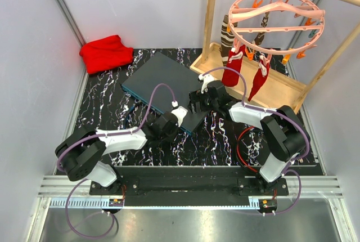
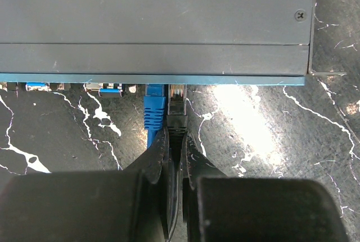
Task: Insert the plug into the switch port
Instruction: Insert the connector into the switch port.
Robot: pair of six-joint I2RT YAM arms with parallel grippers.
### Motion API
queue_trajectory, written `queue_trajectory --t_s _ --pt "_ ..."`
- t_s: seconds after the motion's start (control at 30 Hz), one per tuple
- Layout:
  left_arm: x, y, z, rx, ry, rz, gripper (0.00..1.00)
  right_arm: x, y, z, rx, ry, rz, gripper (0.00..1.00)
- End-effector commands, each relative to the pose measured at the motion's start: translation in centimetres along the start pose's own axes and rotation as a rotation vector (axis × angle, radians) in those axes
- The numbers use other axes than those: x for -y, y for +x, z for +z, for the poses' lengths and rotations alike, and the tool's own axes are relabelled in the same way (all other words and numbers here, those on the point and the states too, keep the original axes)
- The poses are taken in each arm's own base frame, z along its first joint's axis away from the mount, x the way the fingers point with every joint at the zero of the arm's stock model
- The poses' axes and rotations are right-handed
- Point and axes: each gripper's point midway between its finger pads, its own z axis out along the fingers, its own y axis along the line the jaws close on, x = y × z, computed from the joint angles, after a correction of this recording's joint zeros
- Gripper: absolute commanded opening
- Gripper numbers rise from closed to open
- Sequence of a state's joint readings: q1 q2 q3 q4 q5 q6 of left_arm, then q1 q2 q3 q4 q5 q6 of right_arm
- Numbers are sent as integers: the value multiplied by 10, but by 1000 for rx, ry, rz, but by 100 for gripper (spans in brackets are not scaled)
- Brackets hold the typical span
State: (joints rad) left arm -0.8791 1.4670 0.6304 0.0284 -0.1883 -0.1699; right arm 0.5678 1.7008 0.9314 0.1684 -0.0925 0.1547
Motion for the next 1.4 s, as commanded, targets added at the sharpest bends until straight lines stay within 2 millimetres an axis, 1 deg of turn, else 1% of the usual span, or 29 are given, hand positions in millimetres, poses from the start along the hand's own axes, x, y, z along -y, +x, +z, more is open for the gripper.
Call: queue_trajectory --t_s 0.0,0.27,0.6,0.73,0.93,1.07,1.17,1.23,1.37 --pt "3 -61 -9 179 -11 -23 0 -6 -21 3 48 -24 -2 100" --pt "9 -63 -5 173 -8 -10 0 -8 -19 4 42 -37 0 100" --pt "7 -43 4 90 -27 -29 0 -8 -15 2 35 -39 1 100" --pt "4 -35 4 71 -43 -38 0 -7 -15 0 39 -35 3 100" --pt "-2 -35 3 59 -75 -57 0 -9 -13 0 35 -44 7 100" --pt "-1 -34 4 56 -77 -73 0 -8 -13 -1 37 -41 11 100" --pt "-3 -27 1 34 -81 -85 0 -8 -13 -3 41 -40 11 100" --pt "-4 -27 1 33 -88 -86 0 -8 -12 -2 38 -40 12 100" --pt "-2 -33 2 44 -79 -79 0 -9 -12 -3 40 -45 15 100"
